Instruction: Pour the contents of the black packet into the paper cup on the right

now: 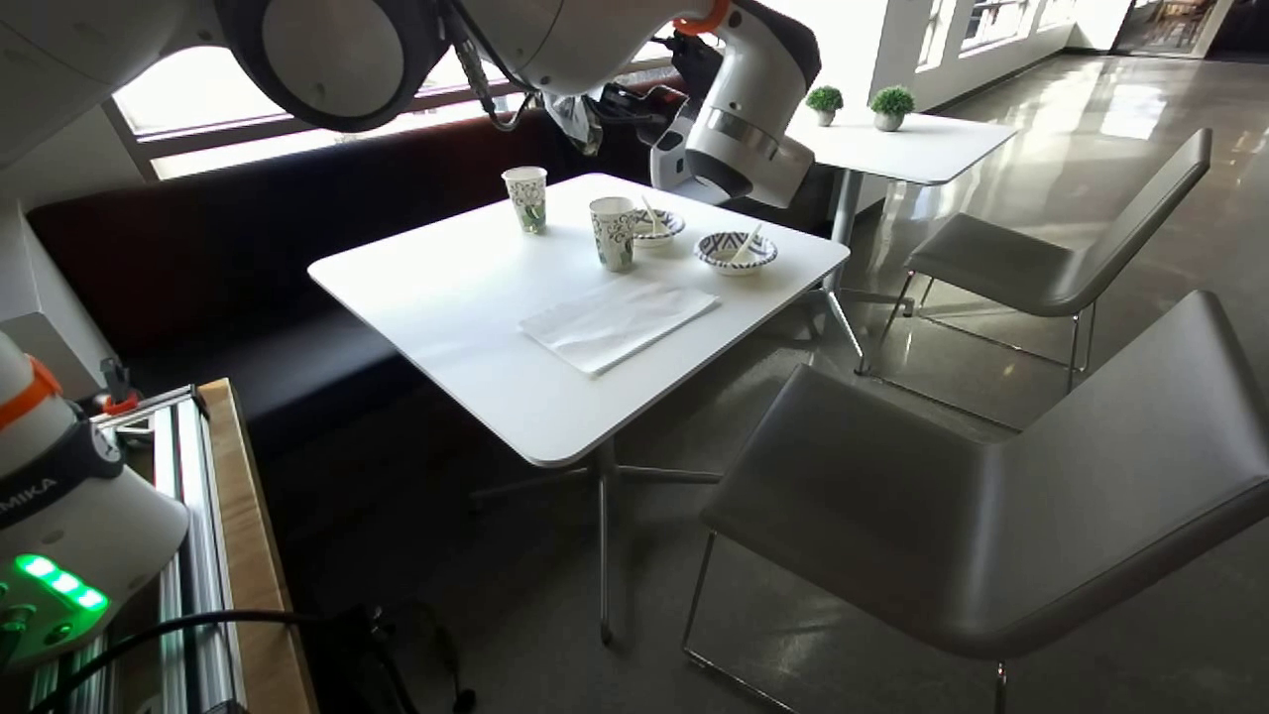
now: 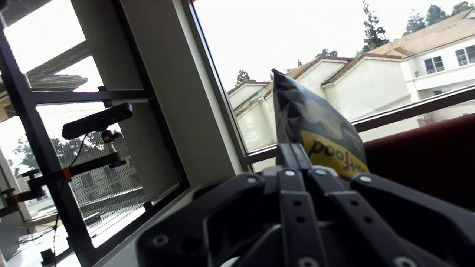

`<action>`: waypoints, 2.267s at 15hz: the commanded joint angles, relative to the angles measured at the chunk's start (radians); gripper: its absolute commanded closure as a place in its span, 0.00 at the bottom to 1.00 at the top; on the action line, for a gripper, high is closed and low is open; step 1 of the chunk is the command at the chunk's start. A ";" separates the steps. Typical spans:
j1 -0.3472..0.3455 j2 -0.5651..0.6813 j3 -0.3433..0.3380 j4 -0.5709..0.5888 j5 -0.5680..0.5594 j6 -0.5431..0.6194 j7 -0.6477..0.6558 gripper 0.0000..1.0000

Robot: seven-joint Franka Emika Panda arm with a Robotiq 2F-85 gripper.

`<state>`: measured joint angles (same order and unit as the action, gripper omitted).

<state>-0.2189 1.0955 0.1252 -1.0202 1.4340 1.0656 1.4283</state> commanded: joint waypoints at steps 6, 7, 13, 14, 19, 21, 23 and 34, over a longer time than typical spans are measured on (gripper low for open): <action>0.002 0.037 -0.033 0.031 0.014 -0.016 -0.059 1.00; 0.001 0.043 -0.029 0.033 0.017 -0.026 -0.058 1.00; -0.024 0.084 -0.002 0.034 0.059 -0.118 -0.082 1.00; -0.033 0.089 0.001 0.030 0.072 -0.124 -0.097 0.99; -0.059 0.122 0.001 0.035 0.130 -0.143 -0.160 1.00; -0.058 0.127 -0.005 0.039 0.148 -0.131 -0.170 1.00; -0.054 0.124 -0.007 0.042 0.166 -0.108 -0.167 1.00; 0.037 0.191 0.055 0.165 0.225 0.000 -0.125 1.00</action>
<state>-0.1833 1.2206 0.1592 -0.9373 1.6208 1.0629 1.2678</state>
